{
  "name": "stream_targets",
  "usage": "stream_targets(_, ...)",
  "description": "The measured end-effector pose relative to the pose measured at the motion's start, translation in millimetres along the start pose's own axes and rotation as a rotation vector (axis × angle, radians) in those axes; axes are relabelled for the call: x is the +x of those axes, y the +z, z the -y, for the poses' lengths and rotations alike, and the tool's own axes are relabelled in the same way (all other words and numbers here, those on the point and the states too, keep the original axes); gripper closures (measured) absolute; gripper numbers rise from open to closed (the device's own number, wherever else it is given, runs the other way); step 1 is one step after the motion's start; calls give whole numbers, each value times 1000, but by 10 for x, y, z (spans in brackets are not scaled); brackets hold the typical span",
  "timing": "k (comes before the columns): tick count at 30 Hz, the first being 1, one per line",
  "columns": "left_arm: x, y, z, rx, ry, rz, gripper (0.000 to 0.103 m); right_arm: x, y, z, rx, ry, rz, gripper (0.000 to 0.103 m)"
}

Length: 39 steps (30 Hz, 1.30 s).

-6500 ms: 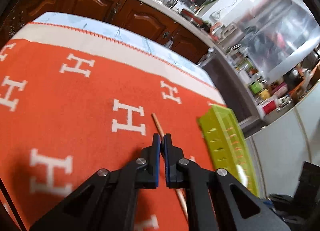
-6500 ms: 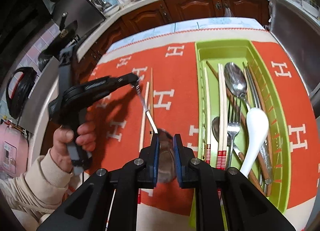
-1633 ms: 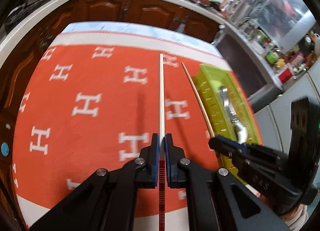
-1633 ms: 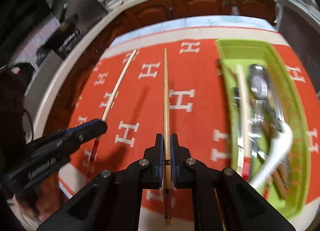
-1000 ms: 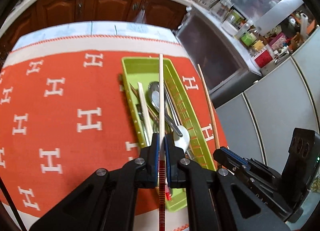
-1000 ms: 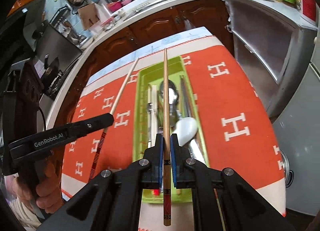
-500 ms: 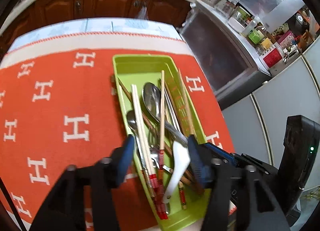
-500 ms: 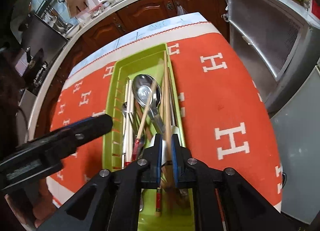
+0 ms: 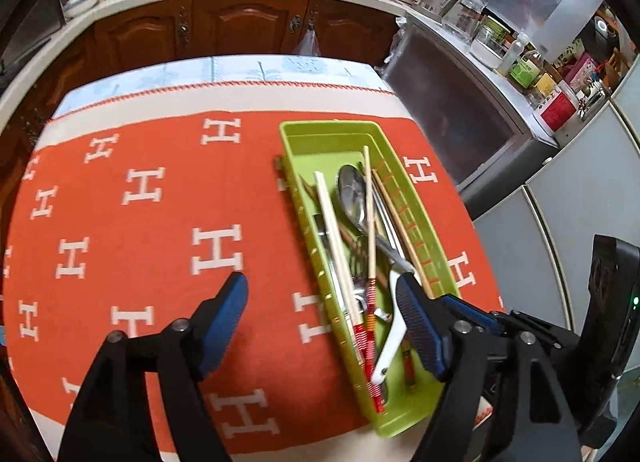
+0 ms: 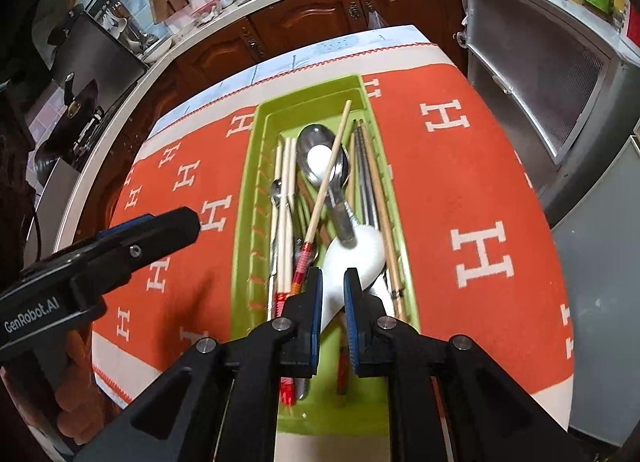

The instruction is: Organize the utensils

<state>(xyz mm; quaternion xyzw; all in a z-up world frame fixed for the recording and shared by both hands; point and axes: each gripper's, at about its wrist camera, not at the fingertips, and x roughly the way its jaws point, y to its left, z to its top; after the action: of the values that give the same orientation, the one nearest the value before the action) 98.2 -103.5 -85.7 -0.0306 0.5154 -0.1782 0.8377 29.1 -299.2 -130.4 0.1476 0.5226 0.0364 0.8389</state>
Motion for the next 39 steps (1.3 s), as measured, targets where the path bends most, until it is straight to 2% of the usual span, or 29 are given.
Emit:
stream_targets(3,-102,-53,-44,17,36,14,15,-70,-71,-59,0,-4,7,91)
stream_targets(5,-174,-103,-86,28,61,21,9,-114,-119,-91,5,-8,12,87)
stream_targets(7,-218,-152,-128,42,77,21,3,-148,-162,-106,13,-14,14,78)
stream_targets(14,-407,-376,-364,25,149,7,3,-337,-320,-275,6,-31,31,68)
stream_targets(18,-682,-455,-485,7,197,53,1,-547,-338,-497,-20,-25,59,67)
stream_targets(22,-1048,-441,-571,-7,296,111,1,-884,-308,-796,-39,18,120,65)
stream_targets(23,-1143,-430,-585,-10,317,128,1,-990,-306,-870,-42,27,142,62)
stream_targets(25,-1296,-432,-586,-14,341,161,1,-1165,-277,-991,-46,41,182,44)
stream_targets(29,-1575,-468,-606,-23,331,225,1,-1479,-280,-1279,-95,22,262,40)
stream_targets(33,-1706,-547,-608,-53,314,254,1,-1689,-361,-1488,-125,0,315,35)
stream_targets(39,-1747,-629,-626,-83,309,269,1,-1809,-472,-1609,-137,-18,328,33)
